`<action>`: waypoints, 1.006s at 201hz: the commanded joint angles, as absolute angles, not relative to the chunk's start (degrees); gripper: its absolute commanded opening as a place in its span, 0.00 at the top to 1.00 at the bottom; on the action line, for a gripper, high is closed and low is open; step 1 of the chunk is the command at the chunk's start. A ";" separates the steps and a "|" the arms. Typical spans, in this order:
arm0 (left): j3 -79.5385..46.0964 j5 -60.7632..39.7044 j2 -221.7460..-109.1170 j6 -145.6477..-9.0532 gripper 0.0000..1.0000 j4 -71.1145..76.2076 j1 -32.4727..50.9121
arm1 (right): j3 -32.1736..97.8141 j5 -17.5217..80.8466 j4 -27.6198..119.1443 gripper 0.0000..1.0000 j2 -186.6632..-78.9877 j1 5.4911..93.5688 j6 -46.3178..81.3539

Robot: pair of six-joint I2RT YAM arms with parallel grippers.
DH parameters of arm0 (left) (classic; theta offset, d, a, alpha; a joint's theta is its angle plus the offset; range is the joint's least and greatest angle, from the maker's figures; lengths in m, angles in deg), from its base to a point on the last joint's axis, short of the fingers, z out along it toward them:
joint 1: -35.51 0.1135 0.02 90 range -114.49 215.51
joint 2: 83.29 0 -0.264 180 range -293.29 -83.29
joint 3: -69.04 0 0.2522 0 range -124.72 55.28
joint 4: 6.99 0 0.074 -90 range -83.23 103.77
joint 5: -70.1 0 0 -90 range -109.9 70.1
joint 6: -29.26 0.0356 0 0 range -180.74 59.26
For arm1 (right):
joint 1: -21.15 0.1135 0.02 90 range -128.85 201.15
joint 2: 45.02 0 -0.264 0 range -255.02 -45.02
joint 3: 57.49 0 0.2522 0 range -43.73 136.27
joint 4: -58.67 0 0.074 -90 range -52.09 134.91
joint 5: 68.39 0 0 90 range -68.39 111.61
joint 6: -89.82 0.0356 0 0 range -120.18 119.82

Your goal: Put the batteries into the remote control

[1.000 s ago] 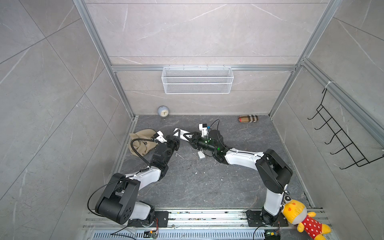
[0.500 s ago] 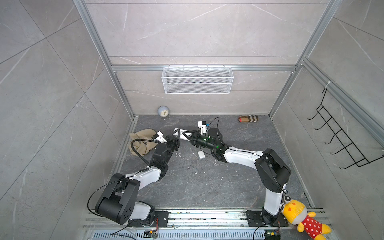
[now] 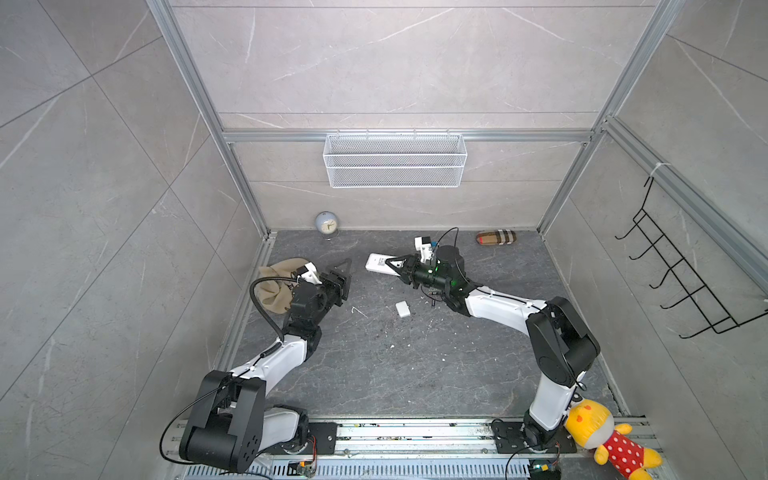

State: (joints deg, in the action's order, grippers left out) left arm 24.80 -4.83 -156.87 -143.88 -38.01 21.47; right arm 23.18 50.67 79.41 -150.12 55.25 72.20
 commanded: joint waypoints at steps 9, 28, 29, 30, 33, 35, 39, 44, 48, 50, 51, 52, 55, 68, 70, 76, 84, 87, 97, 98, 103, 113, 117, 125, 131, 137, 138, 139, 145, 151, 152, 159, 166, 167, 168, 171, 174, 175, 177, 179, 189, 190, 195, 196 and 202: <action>21.14 -1.19 -158.73 -143.99 0.29 -41.13 21.51 | 23.90 53.14 84.71 0.83 -151.03 56.27 75.17; 20.42 -0.94 -159.68 -144.56 0.29 -41.63 21.29 | 24.47 53.29 87.13 0.83 -152.26 56.71 76.67; 20.40 -0.88 -159.72 -144.58 0.29 -41.69 21.23 | 24.52 53.23 87.29 0.83 -152.35 56.68 76.83; 20.35 -0.86 -159.78 -144.58 0.29 -41.76 21.21 | 24.54 53.24 87.50 0.83 -152.43 56.76 76.99; 20.31 -0.80 -159.94 -144.73 0.29 -41.93 21.19 | 24.56 53.21 88.15 0.83 -152.66 56.76 77.38; 20.30 -0.86 -160.06 -144.87 0.29 -42.17 21.07 | 24.67 53.24 88.53 0.83 -152.84 56.88 77.70; 20.30 -0.89 -160.22 -145.00 0.29 -42.55 20.95 | 24.80 53.25 88.96 0.83 -153.13 57.00 78.16; 20.21 -0.83 -160.57 -145.26 0.30 -42.95 20.80 | 25.11 53.29 89.70 0.83 -153.59 57.15 78.64; 20.12 -0.85 -160.82 -145.48 0.31 -43.34 20.70 | 25.37 53.34 90.04 0.83 -154.00 57.25 78.89; 20.12 -0.83 -160.92 -145.58 0.31 -43.53 20.67 | 25.53 53.38 90.14 0.83 -154.25 57.31 78.98; 20.12 -0.83 -160.95 -145.61 0.31 -43.53 20.66 | 25.53 53.38 90.14 0.83 -154.25 57.31 78.98; 20.12 -0.83 -160.95 -145.67 0.31 -43.65 20.70 | 25.57 53.40 90.16 0.83 -154.35 57.38 79.08; 20.07 -0.87 -161.22 -145.79 0.32 -44.01 20.50 | 25.79 53.41 90.24 0.83 -154.62 57.46 79.29; 19.74 -0.64 -162.22 -145.82 0.34 -45.29 20.36 | 26.72 53.51 90.96 0.83 -155.96 57.95 79.61; 19.65 -0.52 -162.35 -145.91 0.34 -45.38 20.36 | 26.79 53.56 90.99 0.83 -156.12 58.03 79.66; 19.52 -0.21 -162.86 -146.00 0.36 -45.77 20.38 | 27.20 53.60 91.13 0.83 -156.60 58.20 79.63; 19.28 0.24 -163.49 -146.26 0.37 -46.65 20.39 | 27.79 53.72 91.18 0.83 -157.22 58.41 79.54; 19.18 0.37 -163.79 -146.34 0.37 -47.02 20.37 | 27.98 53.84 91.11 0.83 -157.46 58.48 79.55; 18.96 0.91 -164.50 -146.66 0.39 -48.31 20.28 | 28.63 54.02 91.30 0.83 -158.19 58.66 79.61; 18.93 0.92 -164.59 -146.73 0.39 -48.46 20.25 | 28.70 54.03 91.31 0.83 -158.25 58.67 79.66; 18.85 1.06 -164.94 -146.87 0.39 -48.98 20.21 | 28.90 54.07 91.35 0.83 -158.50 58.71 79.71; 18.72 1.11 -165.48 -147.12 0.41 -49.89 20.11 | 29.43 54.11 91.53 0.83 -159.11 58.99 80.03; 18.62 1.15 -165.59 -147.14 0.42 -50.15 20.12 | 29.58 54.21 91.62 0.83 -159.33 59.07 80.21; 18.56 1.00 -165.94 -147.23 0.44 -50.65 20.12 | 30.02 54.34 91.67 0.83 -159.83 59.23 80.53; 18.43 0.93 -166.11 -147.23 0.48 -50.95 20.03 | 30.25 54.39 91.98 0.83 -160.17 59.45 80.82; 18.29 0.93 -166.29 -147.21 0.51 -51.14 19.99 | 30.35 54.35 92.26 0.83 -160.45 59.61 81.09; 18.28 0.93 -166.32 -147.22 0.52 -51.19 20.01 | 30.35 54.37 92.32 0.83 -160.48 59.63 81.15; 18.19 0.97 -166.33 -147.22 0.52 -51.22 20.03 | 30.31 54.38 92.39 0.83 -160.54 59.64 81.22; 18.06 0.99 -166.56 -147.22 0.54 -51.33 19.99 | 30.40 54.39 92.80 0.83 -160.75 59.68 81.45; 17.86 1.19 -166.73 -147.17 0.55 -51.61 19.95 | 30.36 54.39 93.18 0.83 -160.84 59.62 81.67; 17.85 1.23 -166.76 -147.20 0.55 -51.65 19.95 | 30.36 54.39 93.22 0.83 -160.85 59.63 81.66; 17.71 1.37 -166.92 -147.23 0.56 -51.79 19.88 | 30.27 54.46 93.53 0.83 -160.95 59.62 81.82; 17.62 1.37 -167.04 -147.25 0.56 -51.94 19.86 | 30.27 54.48 93.58 0.83 -161.04 59.72 81.88; 17.64 1.37 -167.00 -147.24 0.56 -51.99 19.77 | 30.27 54.48 93.55 0.83 -161.00 59.68 81.90; 17.65 1.32 -166.98 -147.23 0.56 -52.01 19.78 | 30.27 54.48 93.58 0.83 -160.97 59.71 81.90; 17.64 1.31 -167.04 -147.31 0.57 -52.07 19.78 | 30.26 54.44 93.58 0.83 -160.94 59.67 81.91; 17.66 1.21 -167.05 -147.37 0.57 -52.06 19.78 | 30.19 54.40 93.60 0.83 -160.95 59.68 81.90; 17.66 1.16 -167.00 -147.34 0.57 -52.05 19.78 | 30.19 54.40 93.60 0.83 -160.95 59.66 81.90; 17.73 1.12 -166.98 -147.37 0.57 -52.04 19.78 | 30.14 54.35 93.60 0.83 -160.91 59.65 81.91; 17.74 1.04 -167.01 -147.40 0.58 -52.06 19.73 | 30.15 54.32 93.67 0.83 -160.88 59.71 81.91; 17.86 0.60 -166.89 -147.40 0.61 -52.21 19.69 | 30.02 54.22 93.64 0.83 -160.78 59.71 81.82; 17.90 0.59 -166.93 -147.40 0.61 -52.21 19.69 | 30.01 54.19 93.63 0.83 -160.78 59.70 81.80; 17.92 0.50 -166.87 -147.47 0.63 -52.21 19.64 | 30.01 54.12 93.61 0.83 -160.69 59.66 81.82; 17.92 0.45 -166.87 -147.48 0.63 -52.25 19.58 | 30.01 54.13 93.61 0.83 -160.69 59.70 81.82; 17.93 0.31 -166.87 -147.49 0.65 -52.21 19.53 | 29.92 53.92 93.57 0.83 -160.60 59.72 81.86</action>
